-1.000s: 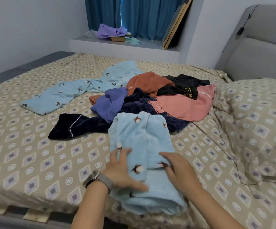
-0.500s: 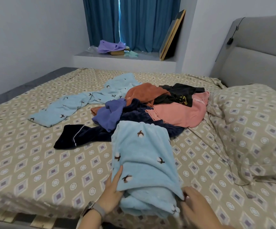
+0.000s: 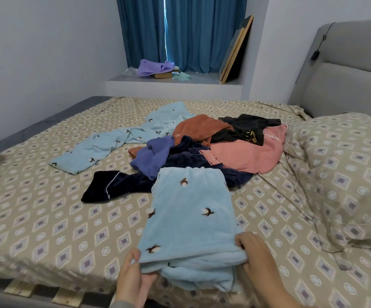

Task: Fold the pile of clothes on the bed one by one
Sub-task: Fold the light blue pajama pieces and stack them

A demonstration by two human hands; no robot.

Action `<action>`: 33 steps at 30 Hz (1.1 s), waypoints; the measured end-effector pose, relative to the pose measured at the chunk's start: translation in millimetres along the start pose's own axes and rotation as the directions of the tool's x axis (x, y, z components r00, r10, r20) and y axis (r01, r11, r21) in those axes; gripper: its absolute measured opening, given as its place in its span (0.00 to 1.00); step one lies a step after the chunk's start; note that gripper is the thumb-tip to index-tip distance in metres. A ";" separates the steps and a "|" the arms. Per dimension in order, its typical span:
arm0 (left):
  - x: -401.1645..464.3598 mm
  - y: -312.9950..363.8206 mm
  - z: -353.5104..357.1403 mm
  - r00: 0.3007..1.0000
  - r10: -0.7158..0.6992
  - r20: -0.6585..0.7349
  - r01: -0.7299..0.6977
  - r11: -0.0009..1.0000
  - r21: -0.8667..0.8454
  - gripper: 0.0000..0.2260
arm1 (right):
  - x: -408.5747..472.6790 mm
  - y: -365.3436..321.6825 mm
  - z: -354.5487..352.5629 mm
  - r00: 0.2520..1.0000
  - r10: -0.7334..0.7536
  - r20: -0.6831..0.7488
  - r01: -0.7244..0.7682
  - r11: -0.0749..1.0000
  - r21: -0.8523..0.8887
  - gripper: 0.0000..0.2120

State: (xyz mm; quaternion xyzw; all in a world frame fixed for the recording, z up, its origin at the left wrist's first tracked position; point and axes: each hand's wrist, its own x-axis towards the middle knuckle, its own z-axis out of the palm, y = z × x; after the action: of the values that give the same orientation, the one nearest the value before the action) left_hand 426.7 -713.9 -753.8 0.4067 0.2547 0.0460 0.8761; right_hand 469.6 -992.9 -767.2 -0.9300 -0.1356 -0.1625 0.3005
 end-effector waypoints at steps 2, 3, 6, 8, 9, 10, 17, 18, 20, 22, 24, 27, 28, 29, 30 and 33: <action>3.7 -8.1 -8.7 1.000 -0.026 -0.011 0.028 0.984 0.174 0.17 | 0.2 10.4 -1.4 0.996 0.079 0.040 -0.079 0.997 -0.016 0.26; 7.0 -9.7 -11.7 1.000 -0.024 -0.020 0.029 0.940 0.339 0.19 | 0.2 15.0 -2.0 0.993 0.078 0.088 -0.077 0.997 -0.016 0.25; 16.3 5.4 -4.1 0.993 0.043 0.107 -0.115 0.406 0.907 0.15 | -7.2 22.3 -1.6 0.940 0.029 0.339 -0.042 0.999 0.031 0.17; 7.9 28.0 14.9 0.980 -0.003 0.198 -0.197 -0.112 0.974 0.06 | -14.2 22.1 -3.0 0.930 -0.003 0.367 -0.053 0.988 0.143 0.17; 3.5 34.2 27.1 0.964 0.033 0.262 -0.245 -0.263 0.933 0.09 | -16.0 18.5 -6.4 0.952 0.007 0.306 -0.092 0.960 0.265 0.17; -1.4 35.1 40.0 0.930 0.081 0.358 -0.316 -0.317 0.894 0.12 | -15.6 13.9 -11.8 0.971 0.050 0.233 -0.141 0.910 0.390 0.17; -8.6 -22.4 79.9 0.750 -0.113 0.652 -0.602 -0.524 0.602 0.35 | -2.5 9.0 -10.0 0.985 0.015 0.172 -0.034 0.994 0.107 0.19; -5.4 -26.0 76.3 0.770 -0.093 0.631 -0.571 -0.540 0.618 0.35 | -1.0 10.7 -5.8 0.980 -0.025 0.195 0.014 0.998 0.059 0.22; -2.7 -32.3 72.2 0.806 -0.059 0.589 -0.531 -0.512 0.675 0.35 | 1.2 8.2 -1.1 0.977 -0.014 0.214 0.017 1.000 -0.015 0.23; -2.4 -38.2 73.0 0.827 -0.049 0.561 -0.505 -0.505 0.700 0.35 | 1.8 1.0 -0.5 0.985 0.073 0.159 -0.072 0.997 -0.012 0.20; -3.9 -41.9 76.7 0.850 -0.044 0.524 -0.468 -0.518 0.716 0.36 | -0.6 -1.8 -3.2 0.996 0.074 0.041 -0.075 0.997 0.035 0.19; -2.9 -47.1 80.6 0.877 -0.039 0.479 -0.434 -0.493 0.754 0.37 | -14.7 -2.3 -13.8 0.994 -0.044 -0.105 0.044 0.999 0.001 0.13; -1.8 -49.1 80.8 0.886 -0.034 0.462 -0.424 -0.463 0.778 0.37 | -23.9 -2.7 -16.3 0.990 -0.105 -0.094 0.103 0.994 -0.028 0.12; 0.5 -51.2 80.8 0.894 -0.028 0.448 -0.414 -0.434 0.800 0.37 | -32.7 -5.0 -18.2 0.989 -0.133 -0.063 0.130 0.990 -0.052 0.12; 3.8 -54.1 80.9 0.898 -0.021 0.440 -0.409 -0.411 0.815 0.36 | -40.8 -6.4 -19.3 0.989 -0.145 -0.018 0.143 0.986 -0.085 0.11; 12.6 -62.4 82.1 0.900 0.019 0.436 -0.395 -0.393 0.831 0.33 | -51.5 -5.0 -10.8 0.987 -0.087 0.136 0.107 0.983 -0.152 0.14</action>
State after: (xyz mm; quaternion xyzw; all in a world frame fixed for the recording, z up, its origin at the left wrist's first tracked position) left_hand 469.5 -808.3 -760.6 0.9848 -0.0048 -0.0610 0.1624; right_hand 418.5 -1003.4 -776.0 -0.9518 -0.1865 -0.1268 0.2077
